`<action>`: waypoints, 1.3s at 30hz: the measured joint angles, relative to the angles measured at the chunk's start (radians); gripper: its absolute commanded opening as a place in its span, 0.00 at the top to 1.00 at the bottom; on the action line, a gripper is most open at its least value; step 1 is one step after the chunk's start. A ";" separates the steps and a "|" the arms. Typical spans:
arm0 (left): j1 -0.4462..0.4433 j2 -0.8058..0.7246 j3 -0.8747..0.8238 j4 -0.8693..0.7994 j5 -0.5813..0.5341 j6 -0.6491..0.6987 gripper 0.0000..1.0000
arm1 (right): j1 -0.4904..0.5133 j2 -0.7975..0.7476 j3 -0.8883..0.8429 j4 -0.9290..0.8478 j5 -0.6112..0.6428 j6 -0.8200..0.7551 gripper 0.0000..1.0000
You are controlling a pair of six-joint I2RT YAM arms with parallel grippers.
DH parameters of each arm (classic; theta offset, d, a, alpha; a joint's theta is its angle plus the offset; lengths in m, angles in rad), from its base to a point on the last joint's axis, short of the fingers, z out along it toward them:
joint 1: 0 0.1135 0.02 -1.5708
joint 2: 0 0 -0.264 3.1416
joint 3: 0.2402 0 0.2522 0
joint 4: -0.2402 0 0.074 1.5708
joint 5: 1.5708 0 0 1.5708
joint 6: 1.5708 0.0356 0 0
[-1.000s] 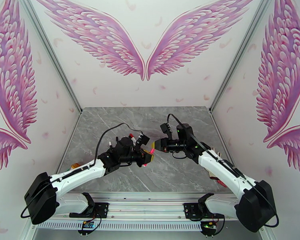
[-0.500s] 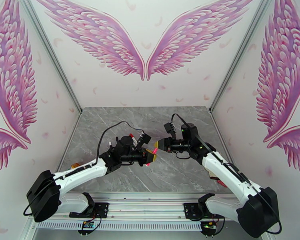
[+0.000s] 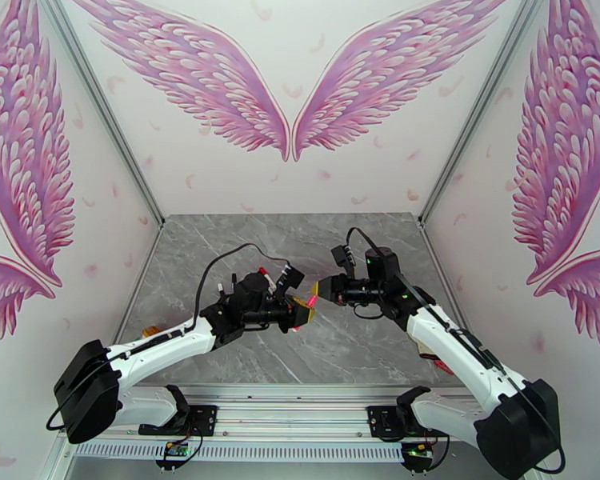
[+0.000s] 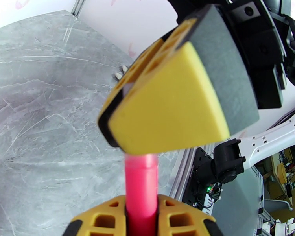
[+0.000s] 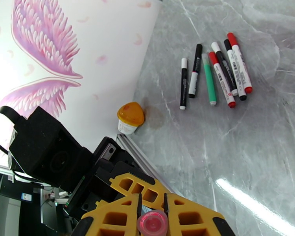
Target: Open the pen caps
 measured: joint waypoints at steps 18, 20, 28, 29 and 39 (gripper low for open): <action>-0.007 0.007 0.027 -0.032 0.005 0.011 1.00 | -0.041 -0.012 -0.028 0.034 -0.072 0.012 1.00; -0.025 0.005 0.037 -0.093 -0.039 0.032 1.00 | -0.051 -0.015 -0.026 0.043 -0.024 0.016 1.00; -0.078 0.012 -0.011 -0.282 -0.024 0.054 1.00 | -0.166 -0.019 0.036 0.167 0.121 0.035 1.00; -0.072 0.009 -0.017 -0.281 -0.016 0.049 1.00 | -0.166 -0.019 0.037 0.169 0.120 0.034 1.00; -0.043 -0.125 -0.064 -0.229 -0.084 -0.058 0.99 | -0.164 -0.020 0.045 -0.023 0.135 -0.116 1.00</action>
